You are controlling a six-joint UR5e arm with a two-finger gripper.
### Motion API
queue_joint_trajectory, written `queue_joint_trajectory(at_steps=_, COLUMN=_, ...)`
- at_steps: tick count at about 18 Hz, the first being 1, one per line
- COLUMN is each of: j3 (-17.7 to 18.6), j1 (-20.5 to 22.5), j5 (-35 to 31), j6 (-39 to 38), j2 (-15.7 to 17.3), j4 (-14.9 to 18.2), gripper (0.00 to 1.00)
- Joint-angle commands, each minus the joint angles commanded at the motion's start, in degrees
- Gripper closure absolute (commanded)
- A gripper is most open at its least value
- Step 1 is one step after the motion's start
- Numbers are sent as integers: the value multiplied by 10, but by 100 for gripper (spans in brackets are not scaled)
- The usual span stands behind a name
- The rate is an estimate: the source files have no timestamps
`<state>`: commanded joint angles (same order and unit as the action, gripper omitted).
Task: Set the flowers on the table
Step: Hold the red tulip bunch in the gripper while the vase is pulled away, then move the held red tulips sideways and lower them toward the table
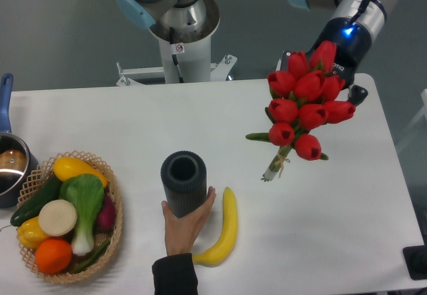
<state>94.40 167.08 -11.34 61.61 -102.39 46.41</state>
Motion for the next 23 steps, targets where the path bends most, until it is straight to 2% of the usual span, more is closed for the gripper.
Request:
queue_joint_trajectory(at_steps=3, j3=15, j1=-4, j5=-2, j6=11, j2=1, j4=-1, gripper=53)
queue_joint_trajectory(at_steps=9, j3=1, j1=-3, j5=-45, j6=11, j2=4, j4=-2, gripper=53)
queue_joint_trajectory(at_steps=14, j3=-20, j1=-16, j5=-194, j6=11, j2=11, j4=-1, gripper=53)
queue_joint_trajectory(at_steps=19, j3=-21, j1=-68, j5=-344, j6=33, j2=4, j4=-1, gripper=54)
queue_joint_trajectory(at_steps=23, j3=-14, j1=-83, j5=-430, j6=46, j2=4, j4=1, gripper=52)
